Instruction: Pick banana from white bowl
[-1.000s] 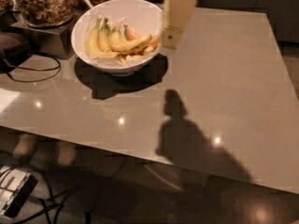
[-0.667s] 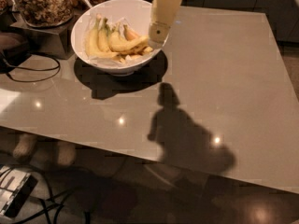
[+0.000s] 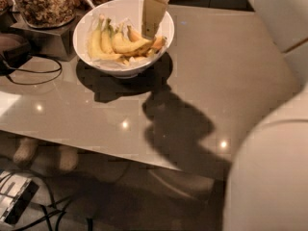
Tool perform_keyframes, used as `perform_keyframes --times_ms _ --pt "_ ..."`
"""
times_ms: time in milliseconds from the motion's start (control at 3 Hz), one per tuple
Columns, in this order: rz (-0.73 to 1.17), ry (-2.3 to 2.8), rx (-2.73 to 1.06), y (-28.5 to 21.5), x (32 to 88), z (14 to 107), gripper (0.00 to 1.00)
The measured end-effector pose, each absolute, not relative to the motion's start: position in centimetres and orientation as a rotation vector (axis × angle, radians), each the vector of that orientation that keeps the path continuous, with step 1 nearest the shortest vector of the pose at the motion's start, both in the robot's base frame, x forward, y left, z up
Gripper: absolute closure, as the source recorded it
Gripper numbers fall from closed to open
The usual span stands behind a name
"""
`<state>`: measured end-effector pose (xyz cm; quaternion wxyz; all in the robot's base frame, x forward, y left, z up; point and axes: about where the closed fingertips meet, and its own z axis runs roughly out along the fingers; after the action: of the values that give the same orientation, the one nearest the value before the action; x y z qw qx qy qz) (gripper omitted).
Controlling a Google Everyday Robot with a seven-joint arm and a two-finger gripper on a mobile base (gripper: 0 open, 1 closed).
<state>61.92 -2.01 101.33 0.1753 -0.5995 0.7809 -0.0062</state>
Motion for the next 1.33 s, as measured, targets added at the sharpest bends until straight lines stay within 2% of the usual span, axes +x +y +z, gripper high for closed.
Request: perform_keyframes --times_ms 667,1000,1333 --pt "0.006 2.238 -1.747 1.1 64.4 98.5 0.26" --pt "-0.003 2.236 -1.792 2.9 65.1 97.4 0.26" --pt "0.005 2.229 -1.811 4.2 66.0 96.8 0.33"
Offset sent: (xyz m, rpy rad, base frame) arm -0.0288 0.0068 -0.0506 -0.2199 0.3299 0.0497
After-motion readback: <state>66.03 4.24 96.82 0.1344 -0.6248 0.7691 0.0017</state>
